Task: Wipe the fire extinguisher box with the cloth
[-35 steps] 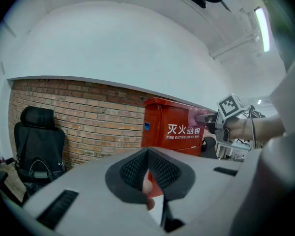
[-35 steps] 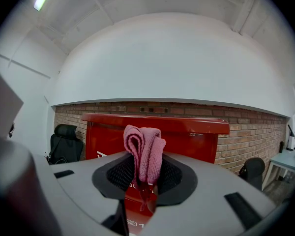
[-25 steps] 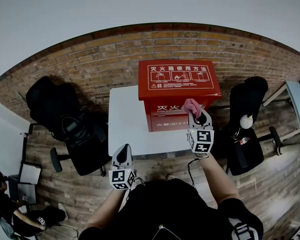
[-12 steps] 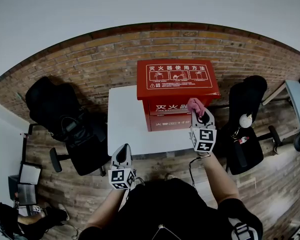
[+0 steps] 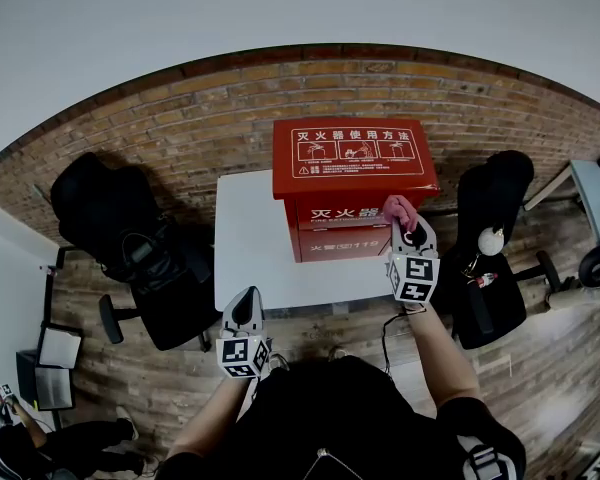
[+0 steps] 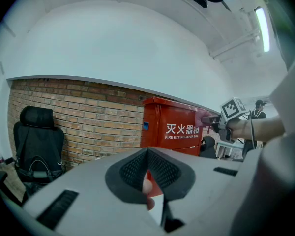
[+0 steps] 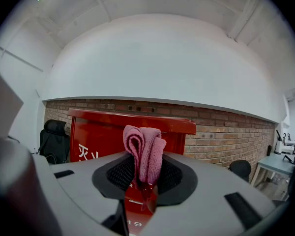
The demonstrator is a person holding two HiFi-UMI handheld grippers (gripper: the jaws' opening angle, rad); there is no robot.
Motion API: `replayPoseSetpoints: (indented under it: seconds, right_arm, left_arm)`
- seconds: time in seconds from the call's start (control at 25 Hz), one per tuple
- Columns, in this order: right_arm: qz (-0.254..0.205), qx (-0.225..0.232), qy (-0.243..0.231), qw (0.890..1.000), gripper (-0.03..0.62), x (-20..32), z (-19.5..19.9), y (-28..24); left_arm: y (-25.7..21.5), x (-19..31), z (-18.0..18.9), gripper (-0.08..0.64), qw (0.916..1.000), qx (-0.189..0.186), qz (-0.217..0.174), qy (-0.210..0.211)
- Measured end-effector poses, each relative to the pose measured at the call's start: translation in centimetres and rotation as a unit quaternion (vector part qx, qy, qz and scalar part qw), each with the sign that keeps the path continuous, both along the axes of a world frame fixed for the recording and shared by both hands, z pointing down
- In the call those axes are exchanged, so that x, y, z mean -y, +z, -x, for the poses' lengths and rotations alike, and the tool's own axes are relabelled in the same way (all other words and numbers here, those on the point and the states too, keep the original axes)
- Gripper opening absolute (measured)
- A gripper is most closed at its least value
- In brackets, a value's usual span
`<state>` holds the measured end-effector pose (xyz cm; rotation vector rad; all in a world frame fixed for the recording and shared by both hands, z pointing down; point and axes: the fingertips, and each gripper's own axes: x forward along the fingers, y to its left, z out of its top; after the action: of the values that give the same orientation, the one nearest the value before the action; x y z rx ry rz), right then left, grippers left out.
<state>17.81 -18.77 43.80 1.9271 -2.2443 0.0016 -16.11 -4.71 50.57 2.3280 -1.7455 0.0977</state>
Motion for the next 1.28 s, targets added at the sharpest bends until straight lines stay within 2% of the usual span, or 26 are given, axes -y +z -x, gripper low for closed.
replayPoseSetpoints:
  seconds: [1.28]
  right_arm:
    - [-0.003, -0.002, 0.073, 0.997, 0.112, 0.1, -7.0, 0.4]
  left_arm:
    - [0.2, 0.0, -0.2, 0.018, 0.9999, 0.005, 0.008, 0.004]
